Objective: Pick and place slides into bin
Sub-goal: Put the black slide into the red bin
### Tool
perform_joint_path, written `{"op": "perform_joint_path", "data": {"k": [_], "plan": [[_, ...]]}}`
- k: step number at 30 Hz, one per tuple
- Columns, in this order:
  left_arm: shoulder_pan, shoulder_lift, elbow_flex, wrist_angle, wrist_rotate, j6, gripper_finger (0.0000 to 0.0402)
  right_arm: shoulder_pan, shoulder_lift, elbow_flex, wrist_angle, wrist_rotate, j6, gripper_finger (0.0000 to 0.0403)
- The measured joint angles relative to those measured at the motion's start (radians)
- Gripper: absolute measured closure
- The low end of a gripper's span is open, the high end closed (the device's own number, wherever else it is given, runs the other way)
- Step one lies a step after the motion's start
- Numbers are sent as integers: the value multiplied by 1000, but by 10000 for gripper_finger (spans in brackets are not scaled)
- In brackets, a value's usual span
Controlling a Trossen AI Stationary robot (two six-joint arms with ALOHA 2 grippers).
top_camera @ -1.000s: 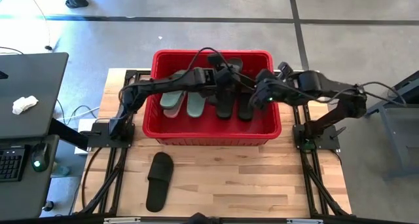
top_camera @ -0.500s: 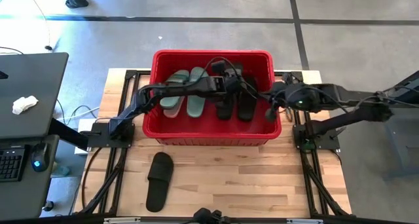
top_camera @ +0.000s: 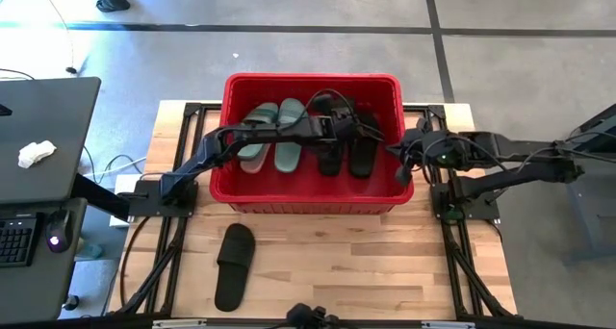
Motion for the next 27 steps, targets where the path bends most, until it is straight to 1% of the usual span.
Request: {"op": "perform_joint_path", "data": {"k": [5,8,14,20,27], "plan": [[11,0,0,-2,8,-28,401,0,0,0,1,0,-5,403],[18,-1,0,-2,31,-30,398,0,0,0,1,-8,-8,403],[32,-2,0,1,83,-30,373,0,0,0,0,-38,-8,403],[53,-2,0,-3,143,-29,325,0,0,0,0,-52,-8,403],[53,-2,0,8,164,-29,246,0,0,0,-7,-58,-8,403]]}}
